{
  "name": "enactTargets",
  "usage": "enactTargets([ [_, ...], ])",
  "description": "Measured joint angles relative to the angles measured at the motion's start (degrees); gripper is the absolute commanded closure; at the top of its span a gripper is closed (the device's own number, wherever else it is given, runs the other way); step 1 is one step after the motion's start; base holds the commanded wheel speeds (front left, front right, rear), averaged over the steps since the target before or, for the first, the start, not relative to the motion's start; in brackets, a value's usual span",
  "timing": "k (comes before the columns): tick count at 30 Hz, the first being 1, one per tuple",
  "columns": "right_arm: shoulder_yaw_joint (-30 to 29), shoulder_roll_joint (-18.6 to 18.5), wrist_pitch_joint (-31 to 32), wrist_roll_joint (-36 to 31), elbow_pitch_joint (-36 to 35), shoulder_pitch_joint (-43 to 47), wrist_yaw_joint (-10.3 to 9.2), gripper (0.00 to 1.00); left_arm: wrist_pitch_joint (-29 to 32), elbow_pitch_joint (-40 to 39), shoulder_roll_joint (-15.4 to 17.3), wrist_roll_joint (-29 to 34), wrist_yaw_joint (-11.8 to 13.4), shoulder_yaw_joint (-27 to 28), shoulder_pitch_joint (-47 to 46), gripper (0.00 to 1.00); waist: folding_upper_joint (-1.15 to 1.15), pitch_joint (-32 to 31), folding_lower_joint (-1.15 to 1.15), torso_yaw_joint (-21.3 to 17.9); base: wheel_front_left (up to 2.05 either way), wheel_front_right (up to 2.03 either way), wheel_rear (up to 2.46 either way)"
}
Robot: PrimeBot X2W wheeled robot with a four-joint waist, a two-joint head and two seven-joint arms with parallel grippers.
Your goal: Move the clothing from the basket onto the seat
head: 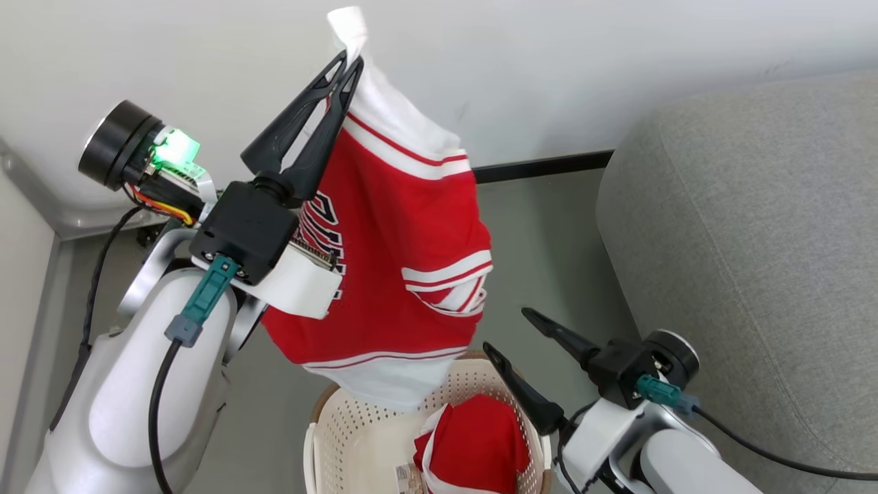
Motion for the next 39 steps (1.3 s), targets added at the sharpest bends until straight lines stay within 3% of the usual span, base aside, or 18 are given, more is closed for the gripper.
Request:
enactTargets([
  [14, 1.9, -3.9, 1.3, 6.8, 0.4, 1.9, 0.00, 0.00, 0.0, -0.3, -1.5, -0.1, -1.1, -2.1, -2.5, 1.00, 0.00, -3.7, 0.00, 0.2, 0.00, 0.00, 0.00],
  [28, 10.7, -7.8, 3.1, 13.6, -0.2, -1.7, 0.00, 0.00, -0.1, 0.4, -2.3, -1.0, -2.0, -3.7, -4.8, 1.00, 0.00, -5.0, 0.00, 1.5, 0.00, 0.00, 0.00],
  [39, 17.0, -8.0, 3.2, 16.7, 0.2, -5.8, 0.00, 0.00, -0.1, 1.6, -3.4, -1.1, -2.0, -4.4, -6.2, 1.00, 0.00, -5.0, 0.00, 2.9, 0.00, 0.00, 0.00],
])
